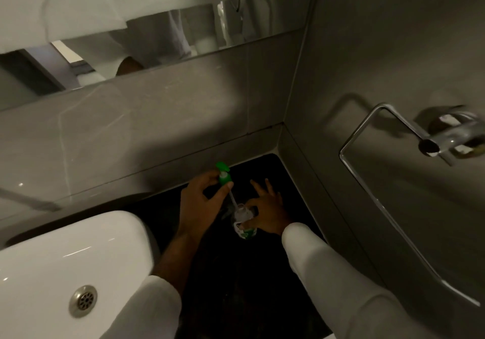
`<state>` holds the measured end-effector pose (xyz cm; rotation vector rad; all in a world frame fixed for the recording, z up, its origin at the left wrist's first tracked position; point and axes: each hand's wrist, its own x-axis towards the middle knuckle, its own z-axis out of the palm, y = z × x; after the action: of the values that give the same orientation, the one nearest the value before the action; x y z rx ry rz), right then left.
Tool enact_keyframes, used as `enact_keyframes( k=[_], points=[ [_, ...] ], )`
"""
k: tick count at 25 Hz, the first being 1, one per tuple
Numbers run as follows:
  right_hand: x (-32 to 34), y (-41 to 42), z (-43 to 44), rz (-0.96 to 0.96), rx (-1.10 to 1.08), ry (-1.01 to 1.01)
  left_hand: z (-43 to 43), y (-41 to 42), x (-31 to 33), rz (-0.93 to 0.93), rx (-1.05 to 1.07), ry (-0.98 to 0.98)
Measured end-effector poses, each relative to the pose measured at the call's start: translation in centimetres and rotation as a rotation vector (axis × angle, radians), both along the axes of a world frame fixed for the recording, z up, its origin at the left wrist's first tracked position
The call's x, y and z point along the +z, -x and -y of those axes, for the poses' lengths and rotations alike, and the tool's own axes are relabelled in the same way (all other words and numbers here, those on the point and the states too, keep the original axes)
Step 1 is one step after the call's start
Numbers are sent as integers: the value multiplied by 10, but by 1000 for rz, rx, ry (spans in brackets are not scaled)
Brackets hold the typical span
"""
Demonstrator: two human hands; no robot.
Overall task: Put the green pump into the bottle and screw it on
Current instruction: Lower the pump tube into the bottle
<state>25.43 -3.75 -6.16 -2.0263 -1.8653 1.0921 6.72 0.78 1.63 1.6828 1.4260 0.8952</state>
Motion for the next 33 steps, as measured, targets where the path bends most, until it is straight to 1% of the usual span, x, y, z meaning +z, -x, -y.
enact_keyframes(
  k=[3,5,9,11,13,16,20,23,27,28,31,33],
  points=[
    [3,0,2,-17,-12,15,9,-4,-8,-14,-32,14],
    [3,0,3,-21,-12,18,12,-4,-8,11,-6,8],
    [6,-2,5,-46,-18,16,8,-4,1,102,83,-53],
    [5,-1,5,-48,-17,11,8,-6,4,77,79,-92],
    [4,-1,6,-43,-17,17,9,-7,0,32,31,-121],
    [5,-2,7,-28,-11,30,14,-9,-14,-24,-33,-98],
    [2,-2,8,-39,-16,5,25,-12,-31,-75,-144,76],
    [-2,-1,9,-62,-34,-22,30,-9,-46,-139,-272,69],
    [-8,-1,10,-62,-54,-42,29,-11,-56,-152,-329,144],
    [-8,0,9,-53,-49,-45,30,-13,-55,-153,-317,148],
    [-10,1,8,-28,-38,-32,35,-17,-52,-145,-161,152],
    [-11,0,9,-29,-51,-28,36,-18,-56,-134,-138,163]
  ],
)
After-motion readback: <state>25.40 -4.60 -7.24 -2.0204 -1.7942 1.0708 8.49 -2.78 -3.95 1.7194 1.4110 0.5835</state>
